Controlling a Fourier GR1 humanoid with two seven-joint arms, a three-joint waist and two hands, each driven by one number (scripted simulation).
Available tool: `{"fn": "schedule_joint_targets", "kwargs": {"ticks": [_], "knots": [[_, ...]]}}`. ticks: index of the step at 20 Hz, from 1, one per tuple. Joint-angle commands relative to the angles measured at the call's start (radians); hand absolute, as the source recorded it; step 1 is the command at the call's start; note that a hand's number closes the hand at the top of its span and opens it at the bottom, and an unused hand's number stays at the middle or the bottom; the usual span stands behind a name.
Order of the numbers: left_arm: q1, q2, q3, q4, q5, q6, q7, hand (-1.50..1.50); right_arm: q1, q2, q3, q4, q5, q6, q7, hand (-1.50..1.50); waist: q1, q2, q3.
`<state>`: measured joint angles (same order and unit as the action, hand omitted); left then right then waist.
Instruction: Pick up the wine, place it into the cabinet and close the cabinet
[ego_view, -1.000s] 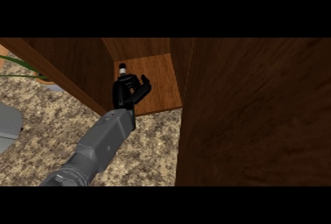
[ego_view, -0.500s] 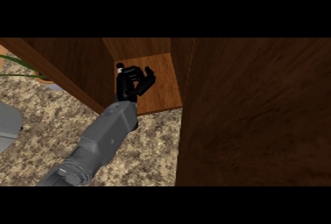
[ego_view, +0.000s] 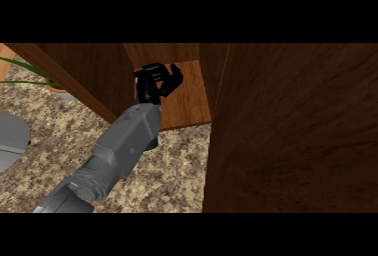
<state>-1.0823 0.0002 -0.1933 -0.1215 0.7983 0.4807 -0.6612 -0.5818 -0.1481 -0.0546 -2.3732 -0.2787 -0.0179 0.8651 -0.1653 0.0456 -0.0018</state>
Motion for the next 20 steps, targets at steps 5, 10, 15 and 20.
{"fn": "schedule_joint_targets", "kwargs": {"ticks": [5,10,15,20], "knots": [[-0.044,0.006,0.023,0.048,0.015,-0.019,0.063,1.50,0.039,-0.019,-0.037,-0.044,-0.024,0.018,-0.005,-1.50,0.023,0.001,0.001],[-0.086,0.033,0.044,0.059,0.029,-0.005,0.089,1.50,0.078,-0.007,-0.021,-0.042,-0.024,0.035,-0.024,-1.50,0.010,0.010,0.002],[-0.123,0.036,-0.040,0.119,-0.061,0.115,0.065,1.50,0.044,-0.001,-0.012,-0.036,-0.030,0.025,-0.016,-1.50,0.001,0.009,0.002],[-0.079,0.072,-0.104,0.121,-0.127,0.188,0.068,1.50,0.016,-0.018,-0.028,-0.005,-0.026,0.030,-0.017,-1.50,0.005,0.020,0.001]]}}
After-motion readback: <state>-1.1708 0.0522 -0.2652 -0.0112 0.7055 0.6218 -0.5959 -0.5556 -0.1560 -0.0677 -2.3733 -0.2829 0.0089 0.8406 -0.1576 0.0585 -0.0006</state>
